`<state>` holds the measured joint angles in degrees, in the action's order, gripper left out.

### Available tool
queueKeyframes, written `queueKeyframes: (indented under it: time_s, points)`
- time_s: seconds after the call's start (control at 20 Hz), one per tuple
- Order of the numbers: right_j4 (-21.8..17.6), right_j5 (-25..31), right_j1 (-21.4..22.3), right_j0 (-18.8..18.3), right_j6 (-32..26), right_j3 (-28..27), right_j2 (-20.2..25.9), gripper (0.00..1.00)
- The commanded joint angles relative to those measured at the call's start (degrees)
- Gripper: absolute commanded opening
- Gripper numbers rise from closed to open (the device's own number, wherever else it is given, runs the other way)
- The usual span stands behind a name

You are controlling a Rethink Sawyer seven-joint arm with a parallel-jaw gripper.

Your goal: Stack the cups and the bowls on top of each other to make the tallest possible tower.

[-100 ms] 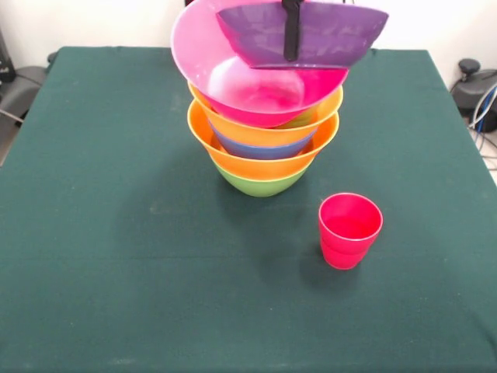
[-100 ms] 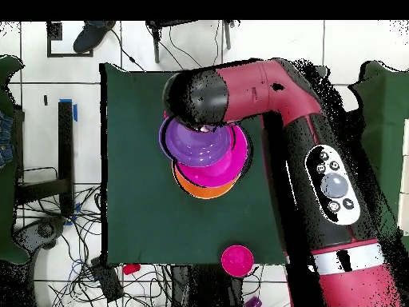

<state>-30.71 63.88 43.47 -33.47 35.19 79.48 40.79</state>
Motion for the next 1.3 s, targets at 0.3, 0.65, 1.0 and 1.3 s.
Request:
queueKeyframes:
  time_s: [0.3, 0.65, 1.0, 1.3]
  points:
    - [-6.02, 5.06, -3.81, -0.8, -17.85, 4.56, 1.89, 0.0]
    - [-6.14, 6.06, -3.9, -0.62, -17.28, 4.11, 1.73, 0.0]
    - [-6.22, 7.36, -3.8, -0.57, -17.41, 3.24, 1.57, 0.0]
    - [-5.81, 7.76, -3.65, -0.69, -17.23, 3.2, 2.0, 0.0]
